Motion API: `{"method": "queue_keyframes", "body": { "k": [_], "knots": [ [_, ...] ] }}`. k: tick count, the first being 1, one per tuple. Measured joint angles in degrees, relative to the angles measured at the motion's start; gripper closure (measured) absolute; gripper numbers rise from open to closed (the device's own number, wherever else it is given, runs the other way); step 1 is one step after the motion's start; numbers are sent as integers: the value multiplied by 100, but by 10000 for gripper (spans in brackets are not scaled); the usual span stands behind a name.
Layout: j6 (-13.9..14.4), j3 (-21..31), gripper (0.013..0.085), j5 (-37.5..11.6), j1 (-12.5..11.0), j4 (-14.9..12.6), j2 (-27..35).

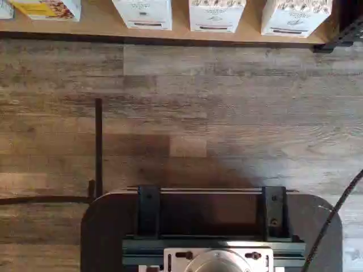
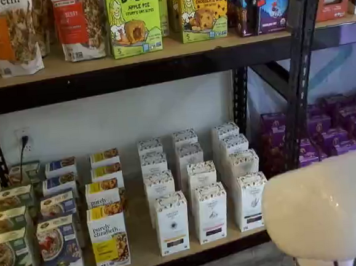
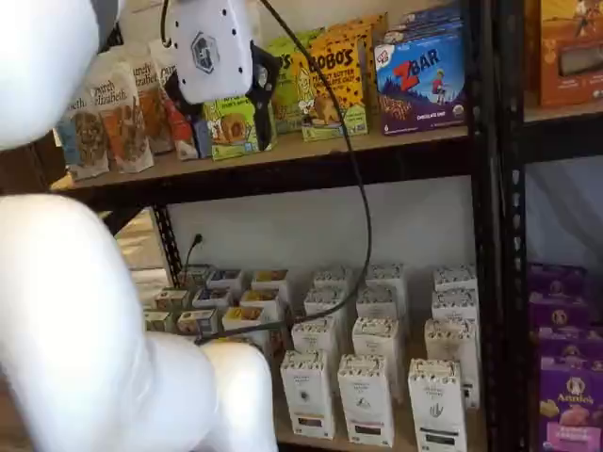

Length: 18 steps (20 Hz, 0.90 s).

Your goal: Pick up the white box with a green strip in the middle, on the bottom shelf, the sixth box from the left

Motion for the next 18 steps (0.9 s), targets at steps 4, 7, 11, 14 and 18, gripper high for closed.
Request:
{"method": "queue_keyframes", "body": {
  "k": [4,7,11,14,18],
  "knots": [
    [-259,-33,130,131,-544,619,56],
    [-264,-16,130,109,-535,625,48],
    [-239,158,130,-29,-422,461,-5],
    [-309,477,130,-314,-431,349,-119],
    [-553,1070,130,-907,-612,259,-325]
  ]
}}
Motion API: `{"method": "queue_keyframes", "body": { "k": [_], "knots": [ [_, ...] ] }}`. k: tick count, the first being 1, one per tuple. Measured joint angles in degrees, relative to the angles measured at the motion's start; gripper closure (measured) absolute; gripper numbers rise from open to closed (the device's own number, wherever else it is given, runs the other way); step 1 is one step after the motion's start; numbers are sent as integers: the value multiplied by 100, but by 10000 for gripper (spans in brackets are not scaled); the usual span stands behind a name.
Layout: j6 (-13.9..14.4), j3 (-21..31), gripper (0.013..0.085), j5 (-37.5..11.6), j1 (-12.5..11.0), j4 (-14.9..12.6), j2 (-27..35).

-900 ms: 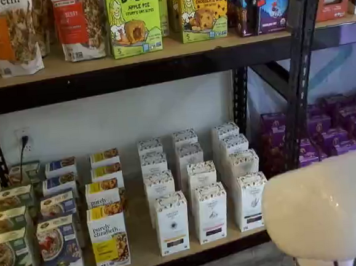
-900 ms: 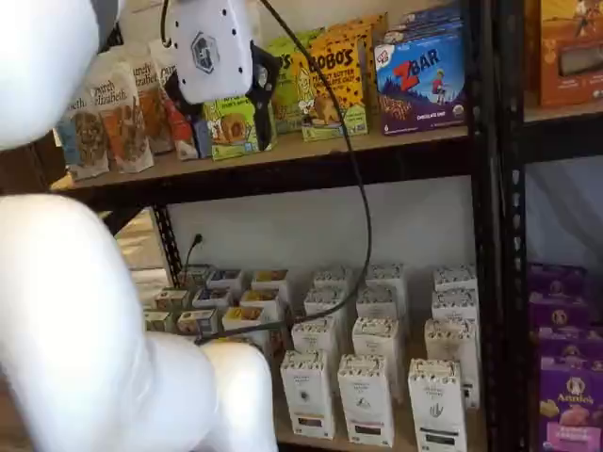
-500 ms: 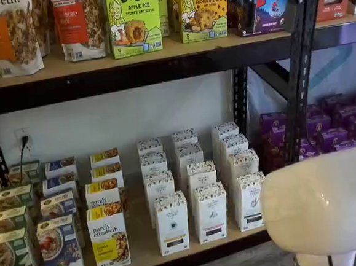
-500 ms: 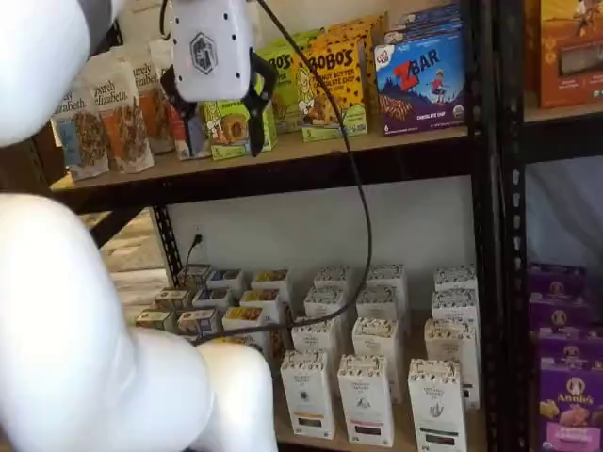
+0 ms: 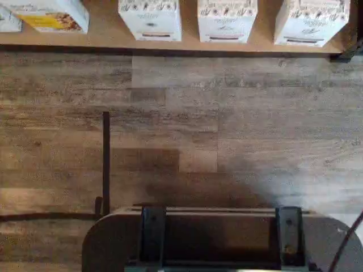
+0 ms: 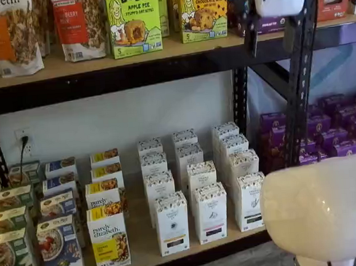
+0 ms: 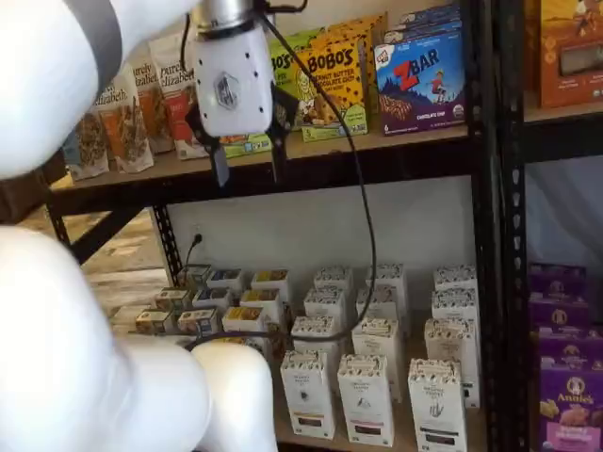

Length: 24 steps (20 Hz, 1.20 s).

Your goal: Pick up the white box with a green strip in the middle, on the bottom shelf, the sixth box from the left

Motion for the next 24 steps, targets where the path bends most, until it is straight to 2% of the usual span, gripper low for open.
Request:
{"method": "queue_keyframes", "body": {
  "k": [3,10,17,24],
  "knots": [
    [-221,444,130,-405,-208,76,-72],
    [-149,1392,130,-1339,-33,-292,-46],
    [-205,2119,130,-2327,-76,-345,186],
    [-183,2627,130,-3231,-60,-440,635]
  ]
}}
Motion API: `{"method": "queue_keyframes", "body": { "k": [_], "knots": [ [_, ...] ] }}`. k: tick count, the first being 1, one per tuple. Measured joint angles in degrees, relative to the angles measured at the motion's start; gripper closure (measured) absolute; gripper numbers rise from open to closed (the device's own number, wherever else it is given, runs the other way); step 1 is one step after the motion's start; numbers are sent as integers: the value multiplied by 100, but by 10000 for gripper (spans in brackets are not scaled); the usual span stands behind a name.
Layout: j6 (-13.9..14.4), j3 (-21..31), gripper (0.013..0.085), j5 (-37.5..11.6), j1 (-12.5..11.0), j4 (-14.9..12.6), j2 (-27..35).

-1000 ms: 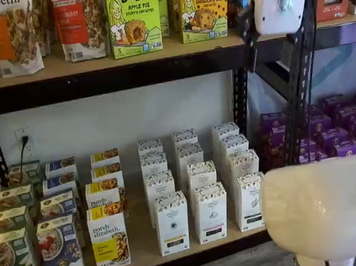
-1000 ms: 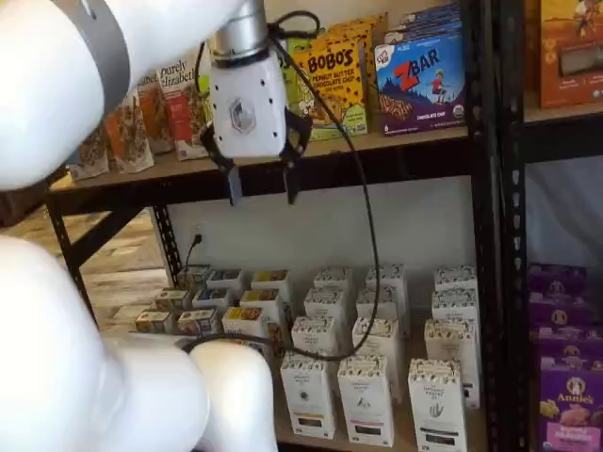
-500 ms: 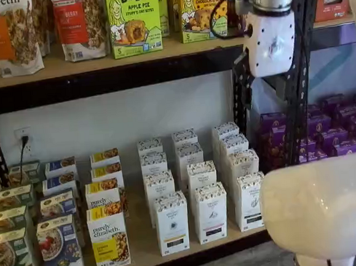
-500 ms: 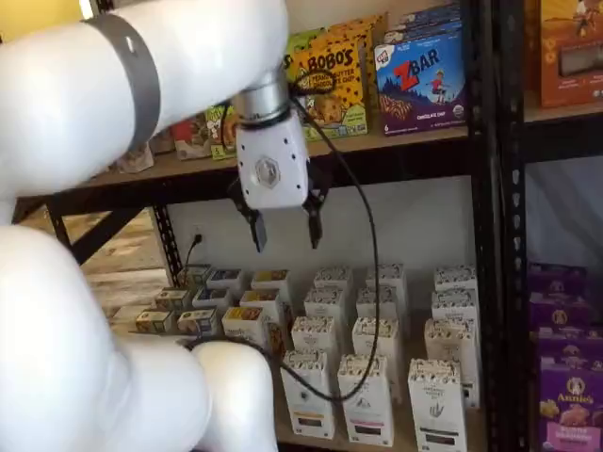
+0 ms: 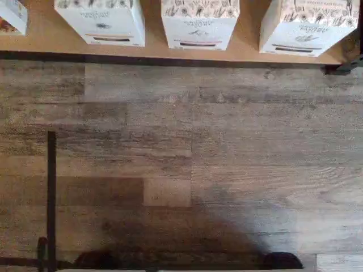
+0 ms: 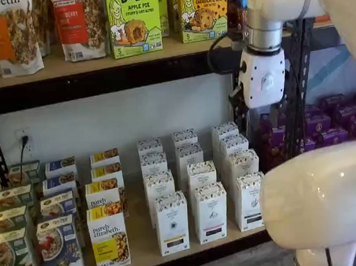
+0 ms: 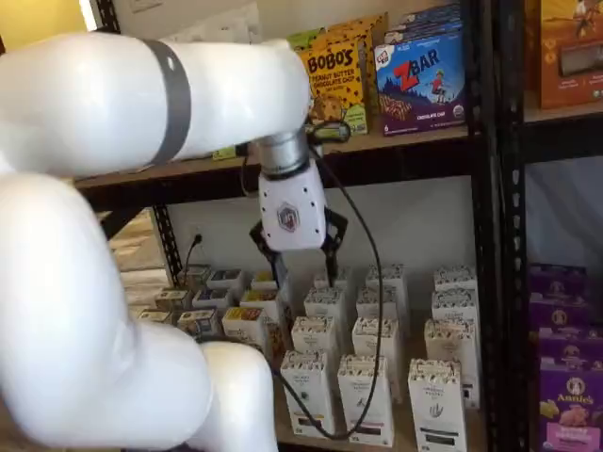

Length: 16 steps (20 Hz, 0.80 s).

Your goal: Pick up the white box with a green strip in the middle, on the bottom shelf, the sixth box from the left

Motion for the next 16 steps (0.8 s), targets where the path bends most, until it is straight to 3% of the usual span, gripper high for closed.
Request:
{"method": "queue_keyframes", "body": {
  "k": [6,9,16],
  "knots": [
    [-217,636,130,-1161,-144,152,322],
    [-175,834,130,-1605,-130,65,615],
    [-406,1395,130,-3254,-211,226,1388]
  ]
}}
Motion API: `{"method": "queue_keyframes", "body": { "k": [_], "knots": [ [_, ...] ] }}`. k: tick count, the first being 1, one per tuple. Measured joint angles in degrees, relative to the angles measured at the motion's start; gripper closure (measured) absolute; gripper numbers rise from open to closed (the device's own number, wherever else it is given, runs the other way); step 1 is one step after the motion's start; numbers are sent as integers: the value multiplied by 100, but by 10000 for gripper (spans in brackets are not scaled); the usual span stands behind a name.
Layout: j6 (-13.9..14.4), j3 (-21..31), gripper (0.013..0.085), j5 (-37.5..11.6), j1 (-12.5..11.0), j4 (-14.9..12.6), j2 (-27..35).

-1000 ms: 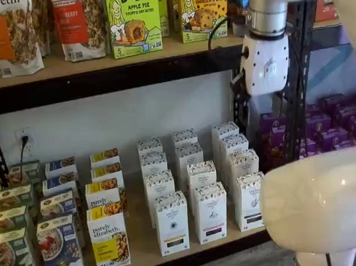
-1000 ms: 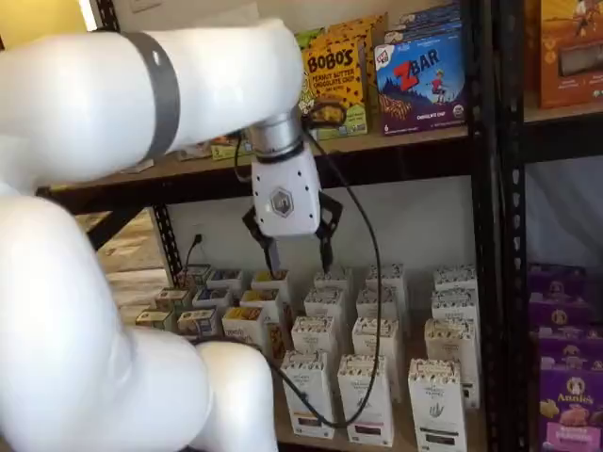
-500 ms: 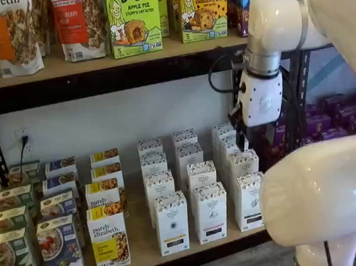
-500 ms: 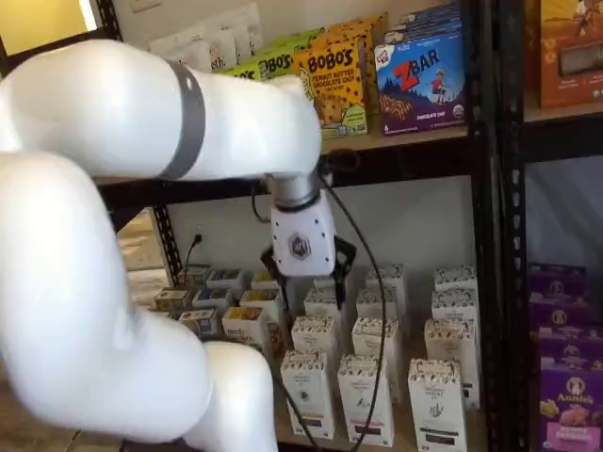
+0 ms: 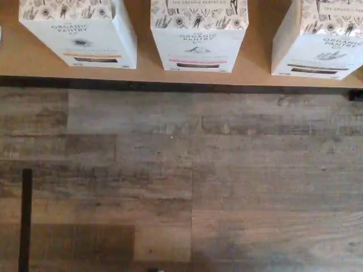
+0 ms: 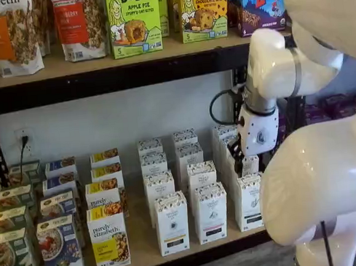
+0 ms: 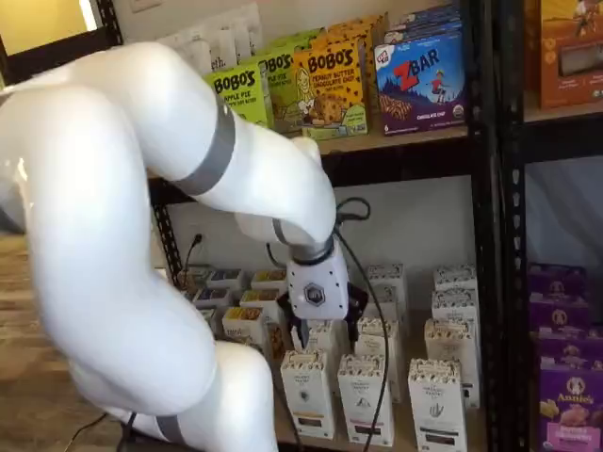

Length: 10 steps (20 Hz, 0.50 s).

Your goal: Pick up the white box with a green strip in the middle, on the bottom shelf, the sixth box from the left

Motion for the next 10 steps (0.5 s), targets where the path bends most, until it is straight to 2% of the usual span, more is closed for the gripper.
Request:
{"method": "queue_keyframes", "body": {
  "k": [6,10],
  "knots": [
    [-10,0,130,-891,43,14,938],
    [65,-292,130,-1025,86,-36,1671]
  ]
}}
